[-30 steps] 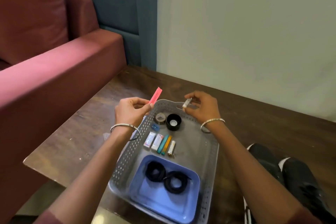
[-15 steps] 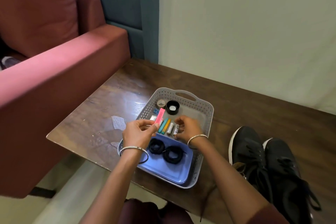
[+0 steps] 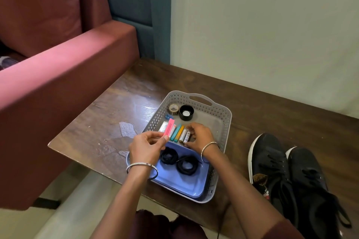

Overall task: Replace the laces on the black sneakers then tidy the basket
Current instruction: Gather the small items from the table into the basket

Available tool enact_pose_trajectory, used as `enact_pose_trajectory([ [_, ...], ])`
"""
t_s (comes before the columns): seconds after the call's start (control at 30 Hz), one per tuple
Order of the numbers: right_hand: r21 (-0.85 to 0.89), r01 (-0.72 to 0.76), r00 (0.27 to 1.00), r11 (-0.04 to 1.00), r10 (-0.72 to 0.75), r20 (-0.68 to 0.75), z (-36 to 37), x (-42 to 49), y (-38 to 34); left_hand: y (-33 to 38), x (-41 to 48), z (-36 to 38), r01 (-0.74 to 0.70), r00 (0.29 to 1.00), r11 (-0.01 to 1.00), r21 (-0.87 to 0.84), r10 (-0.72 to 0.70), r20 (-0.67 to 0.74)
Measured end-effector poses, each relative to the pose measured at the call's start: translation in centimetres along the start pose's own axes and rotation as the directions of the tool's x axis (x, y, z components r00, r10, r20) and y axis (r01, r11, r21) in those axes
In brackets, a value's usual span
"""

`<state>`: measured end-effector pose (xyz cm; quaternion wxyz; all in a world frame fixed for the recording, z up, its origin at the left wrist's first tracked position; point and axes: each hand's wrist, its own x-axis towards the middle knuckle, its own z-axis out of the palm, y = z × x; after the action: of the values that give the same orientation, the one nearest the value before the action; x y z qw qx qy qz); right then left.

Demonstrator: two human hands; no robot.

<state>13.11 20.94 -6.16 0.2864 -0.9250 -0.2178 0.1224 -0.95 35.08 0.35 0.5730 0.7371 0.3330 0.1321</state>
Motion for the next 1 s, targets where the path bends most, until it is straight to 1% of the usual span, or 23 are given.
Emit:
enact_pose_trajectory([
  [0.07,-0.006,-0.001,1.000,1.000,0.001,0.003,-0.7,-0.2,-0.2,0.3,0.0,0.1,-0.014,1.000,1.000,0.015,0.014,0.001],
  [0.13,0.046,-0.023,0.999,0.999,0.025,-0.042,-1.5,-0.8,-0.4,0.4,0.1,0.2,-0.030,1.000,0.999,0.038,0.030,0.007],
  [0.2,0.215,-0.043,0.990,0.976,0.071,-0.125,-2.6,-1.9,-0.9,0.6,0.1,0.3,-0.054,0.998,0.996,0.073,0.051,0.033],
  [0.27,0.371,-0.034,0.984,0.928,0.096,-0.150,-3.7,-3.3,-1.8,0.9,0.0,0.7,-0.073,0.995,0.992,0.103,0.067,0.070],
  [0.33,0.465,-0.006,0.995,0.885,0.050,-0.081,-4.8,-4.9,-2.7,1.1,-0.2,1.1,-0.084,0.991,0.991,0.104,0.073,0.110],
  [0.4,0.491,0.005,1.000,0.871,-0.015,0.015,-5.4,-5.9,-3.3,1.3,-0.4,1.7,-0.094,0.985,0.990,0.107,0.077,0.155],
  [0.47,0.452,0.009,0.998,0.892,-0.037,0.054,-5.6,-6.2,-3.4,1.5,-0.6,2.2,-0.091,0.981,0.989,0.118,0.068,0.183],
  [0.6,0.410,-0.014,0.998,0.912,-0.009,0.055,-6.3,-6.0,-3.2,2.0,-0.9,2.6,-0.066,0.970,0.992,0.107,0.039,0.238],
  [0.7,0.408,-0.037,0.993,0.912,-0.013,0.118,-7.0,-6.0,-3.0,1.9,-1.0,3.1,-0.043,0.972,0.992,0.117,0.014,0.235],
  [0.77,0.371,-0.025,0.992,0.928,-0.021,0.120,-7.3,-6.0,-2.9,1.8,-0.9,3.4,-0.016,0.970,0.992,0.123,-0.014,0.244],
  [0.87,0.237,0.020,0.997,0.971,-0.037,0.070,-7.6,-5.9,-2.7,1.6,-0.5,3.9,0.034,0.959,0.995,0.097,-0.060,0.278],
  [0.93,0.125,0.028,1.000,0.992,-0.030,0.009,-7.8,-5.2,-2.3,1.1,0.0,3.8,0.052,0.969,0.997,0.052,-0.063,0.237],
  [0.97,0.036,0.028,1.000,0.999,-0.028,-0.002,-7.8,-4.6,-1.9,0.8,0.2,3.7,0.045,0.978,0.998,0.035,-0.052,0.204],
  [1.0,-0.084,0.026,1.000,0.996,-0.025,0.016,-7.7,-3.8,-1.4,0.5,0.5,3.5,0.024,0.984,0.999,0.038,-0.031,0.175],
])
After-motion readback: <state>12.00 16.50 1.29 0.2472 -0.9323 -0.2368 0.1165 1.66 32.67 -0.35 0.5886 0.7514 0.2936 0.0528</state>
